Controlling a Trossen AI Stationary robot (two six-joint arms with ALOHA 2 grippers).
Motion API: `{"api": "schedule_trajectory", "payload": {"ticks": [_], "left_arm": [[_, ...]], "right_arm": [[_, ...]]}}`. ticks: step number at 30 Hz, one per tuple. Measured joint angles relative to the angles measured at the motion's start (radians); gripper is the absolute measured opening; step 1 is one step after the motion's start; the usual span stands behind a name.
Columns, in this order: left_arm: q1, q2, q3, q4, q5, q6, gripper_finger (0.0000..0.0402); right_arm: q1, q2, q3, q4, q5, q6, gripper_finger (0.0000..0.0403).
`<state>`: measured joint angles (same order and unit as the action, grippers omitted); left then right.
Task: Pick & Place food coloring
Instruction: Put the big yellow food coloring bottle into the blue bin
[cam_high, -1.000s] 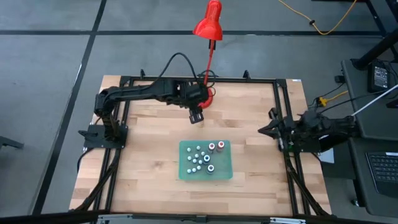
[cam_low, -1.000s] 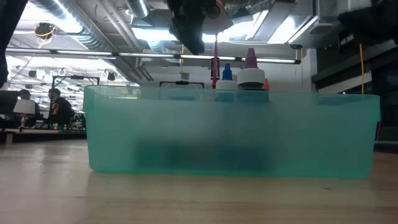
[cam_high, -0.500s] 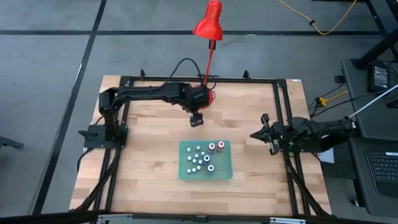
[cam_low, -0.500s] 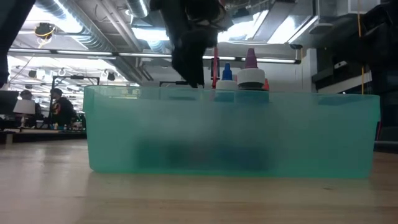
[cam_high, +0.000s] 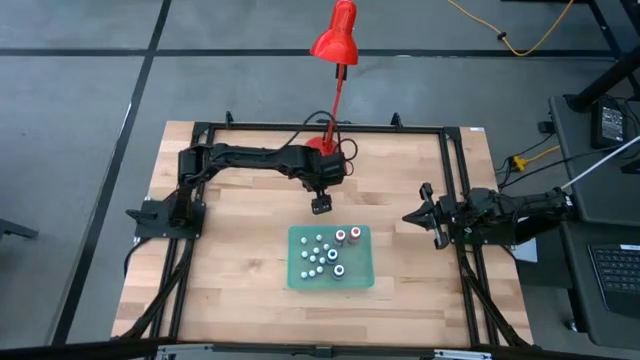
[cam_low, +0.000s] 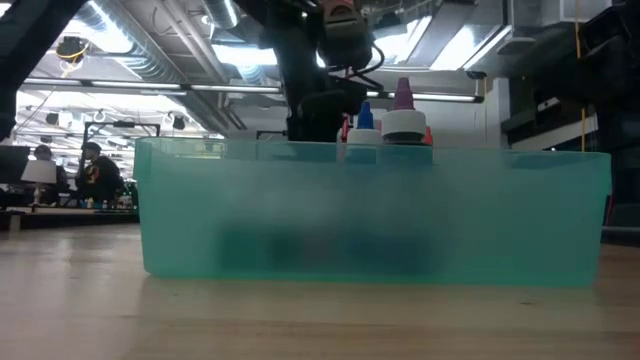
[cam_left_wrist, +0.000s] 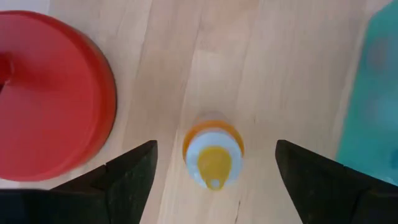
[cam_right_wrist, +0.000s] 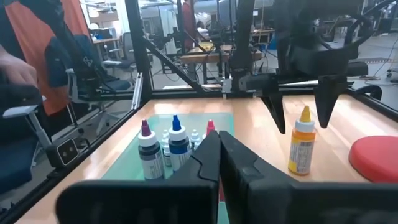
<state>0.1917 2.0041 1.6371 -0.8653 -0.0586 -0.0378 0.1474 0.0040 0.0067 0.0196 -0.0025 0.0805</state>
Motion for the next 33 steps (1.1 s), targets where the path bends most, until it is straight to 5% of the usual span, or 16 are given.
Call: {"api": "schedule_trajectory", "payload": {"ticks": [7,20,26,33], "left_arm": [[0.003,0.011,0.0,0.038,-0.002,0.0,0.0288],[0.014,0.009,0.0,0.013,0.018,-0.029,0.0115],[0.008,0.007,0.036,-0.037,0.018,-0.055,0.0114],[-0.048,0.003,0.297,-0.211,0.0,-0.059,0.0114]], "right_arm": [[0.0,0.0,0.0,0.0,-0.007,0.019,0.001],[0.0,0.0,0.0,-0.001,-0.011,0.018,0.0011],[0.0,0.0,0.0,-0.001,-0.019,0.019,0.0012],[0.0,0.0,0.0,-0.001,-0.018,0.018,0.0012]]}}
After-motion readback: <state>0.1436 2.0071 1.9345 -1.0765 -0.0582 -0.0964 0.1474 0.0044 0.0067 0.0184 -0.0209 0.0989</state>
